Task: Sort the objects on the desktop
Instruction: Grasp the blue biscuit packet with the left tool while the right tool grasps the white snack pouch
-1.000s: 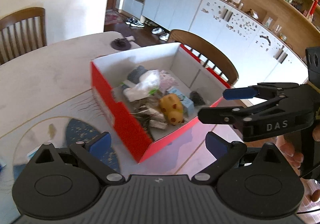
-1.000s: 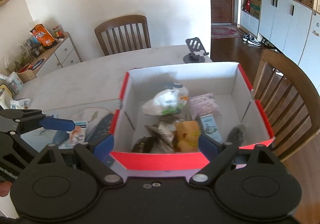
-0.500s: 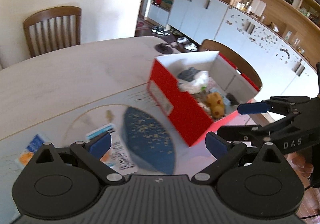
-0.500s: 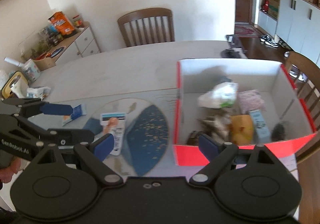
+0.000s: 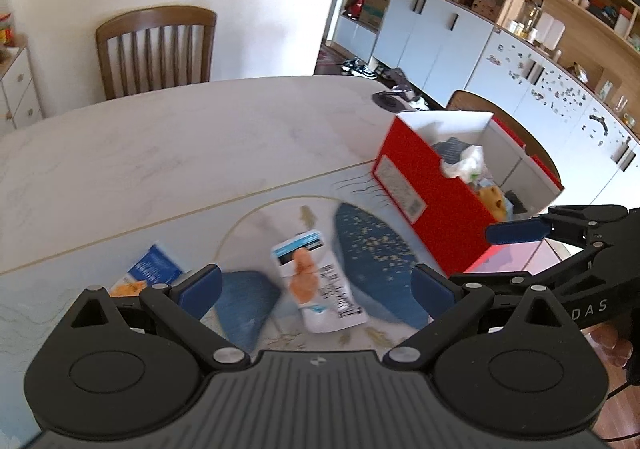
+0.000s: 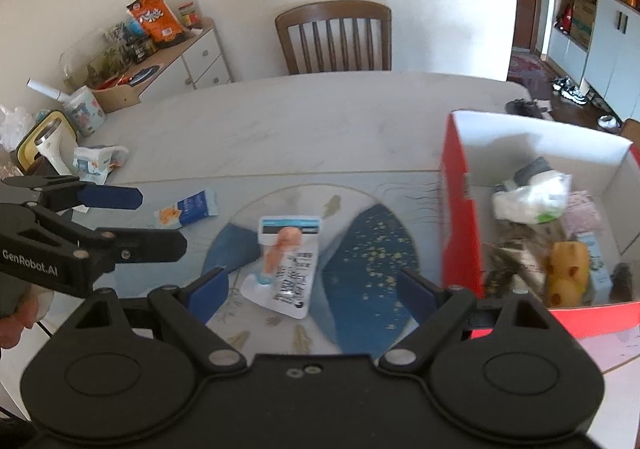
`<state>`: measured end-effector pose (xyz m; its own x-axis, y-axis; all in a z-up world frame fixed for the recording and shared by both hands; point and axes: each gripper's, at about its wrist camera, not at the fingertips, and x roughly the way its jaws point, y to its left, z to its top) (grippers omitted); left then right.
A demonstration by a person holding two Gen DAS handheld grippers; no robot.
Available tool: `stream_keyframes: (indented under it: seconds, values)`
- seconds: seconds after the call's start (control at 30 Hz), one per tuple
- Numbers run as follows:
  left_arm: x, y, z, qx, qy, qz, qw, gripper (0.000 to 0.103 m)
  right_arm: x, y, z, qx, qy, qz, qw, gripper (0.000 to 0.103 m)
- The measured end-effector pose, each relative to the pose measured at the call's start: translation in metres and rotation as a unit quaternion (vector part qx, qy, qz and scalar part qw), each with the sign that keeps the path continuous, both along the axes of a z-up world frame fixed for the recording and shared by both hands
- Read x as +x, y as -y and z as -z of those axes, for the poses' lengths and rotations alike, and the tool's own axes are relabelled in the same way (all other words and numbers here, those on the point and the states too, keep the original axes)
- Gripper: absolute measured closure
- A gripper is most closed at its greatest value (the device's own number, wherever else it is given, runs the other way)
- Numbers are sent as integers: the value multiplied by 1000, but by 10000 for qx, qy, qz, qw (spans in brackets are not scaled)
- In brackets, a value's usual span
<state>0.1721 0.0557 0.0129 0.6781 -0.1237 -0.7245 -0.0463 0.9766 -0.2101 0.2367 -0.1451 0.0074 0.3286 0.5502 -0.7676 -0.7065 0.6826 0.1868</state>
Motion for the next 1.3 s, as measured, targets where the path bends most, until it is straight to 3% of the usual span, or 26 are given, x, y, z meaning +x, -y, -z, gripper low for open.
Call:
stream_keyframes:
  seconds: [0.5, 1.3]
  values:
    - [-1, -60, 40, 116, -179, -147, 9997, 2, 6, -54, 37, -227, -124, -112, 9996, 12]
    - [33, -106, 108, 736, -290, 348, 9963, 2, 45, -108, 97, -780, -313, -74, 9964, 14]
